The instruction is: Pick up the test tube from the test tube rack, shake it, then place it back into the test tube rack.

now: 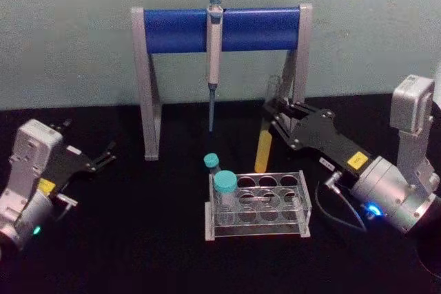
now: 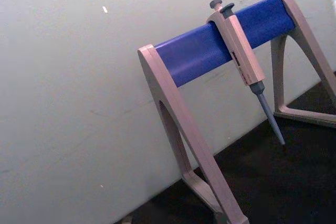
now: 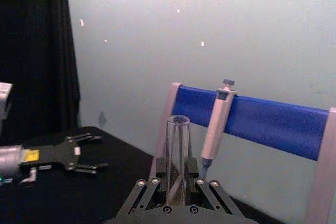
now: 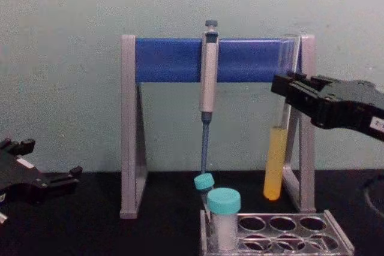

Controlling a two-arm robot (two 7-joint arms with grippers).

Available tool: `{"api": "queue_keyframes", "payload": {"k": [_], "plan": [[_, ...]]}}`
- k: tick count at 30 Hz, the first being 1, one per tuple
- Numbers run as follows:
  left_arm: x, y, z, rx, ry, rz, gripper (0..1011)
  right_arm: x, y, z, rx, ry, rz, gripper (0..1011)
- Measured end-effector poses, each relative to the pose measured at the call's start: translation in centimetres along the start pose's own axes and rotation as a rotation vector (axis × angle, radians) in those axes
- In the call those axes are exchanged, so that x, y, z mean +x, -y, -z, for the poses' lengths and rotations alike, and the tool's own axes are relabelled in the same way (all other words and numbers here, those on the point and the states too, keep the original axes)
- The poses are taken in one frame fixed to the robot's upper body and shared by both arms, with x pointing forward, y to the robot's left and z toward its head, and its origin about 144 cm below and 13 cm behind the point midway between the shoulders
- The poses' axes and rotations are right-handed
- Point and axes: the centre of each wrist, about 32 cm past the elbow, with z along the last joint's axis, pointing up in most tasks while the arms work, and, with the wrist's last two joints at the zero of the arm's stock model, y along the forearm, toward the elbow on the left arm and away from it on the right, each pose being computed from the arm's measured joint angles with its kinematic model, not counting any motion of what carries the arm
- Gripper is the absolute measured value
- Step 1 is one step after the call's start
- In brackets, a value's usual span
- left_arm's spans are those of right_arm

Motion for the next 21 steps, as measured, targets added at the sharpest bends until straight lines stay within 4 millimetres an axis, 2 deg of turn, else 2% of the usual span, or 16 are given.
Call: {"api": "queue_keyframes", "payload": {"k": [21], "plan": [[0.0,0.0,0.0,0.0,0.0,0.0,1001,0.0,1.5,0.6,0.008,-0.038,-0.156,227]]}}
